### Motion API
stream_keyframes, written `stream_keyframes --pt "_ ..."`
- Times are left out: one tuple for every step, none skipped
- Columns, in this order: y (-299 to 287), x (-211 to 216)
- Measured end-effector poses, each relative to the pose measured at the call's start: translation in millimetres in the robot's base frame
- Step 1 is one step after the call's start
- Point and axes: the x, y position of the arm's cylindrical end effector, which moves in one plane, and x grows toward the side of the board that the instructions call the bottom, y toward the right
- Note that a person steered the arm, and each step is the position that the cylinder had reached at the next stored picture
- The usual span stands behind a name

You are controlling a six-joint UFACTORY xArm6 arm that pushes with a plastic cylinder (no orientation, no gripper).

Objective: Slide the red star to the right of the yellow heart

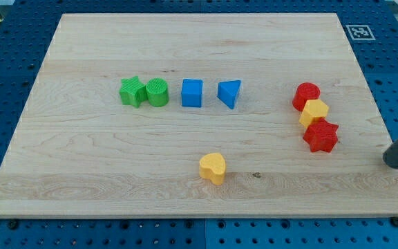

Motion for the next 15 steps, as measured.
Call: stream_keyframes --pt "-6.3 -25.9" --pt "-17.8 -48.4" --pt "-32.7 -60.4" --pt "-43.8 -60.4" --pt "-66.7 -60.0" --pt "-79.8 -50.2" --pt "-79.8 -31.3" --pt "-84.4 -20.5" --pt "-101.1 -17.8" --pt "-120.1 -17.8" --pt "-138.2 -17.8" --pt "-162.4 -16.7" --pt "-181.8 -11.9" --pt "-190.0 -10.3" --pt "-195.3 -11.5"
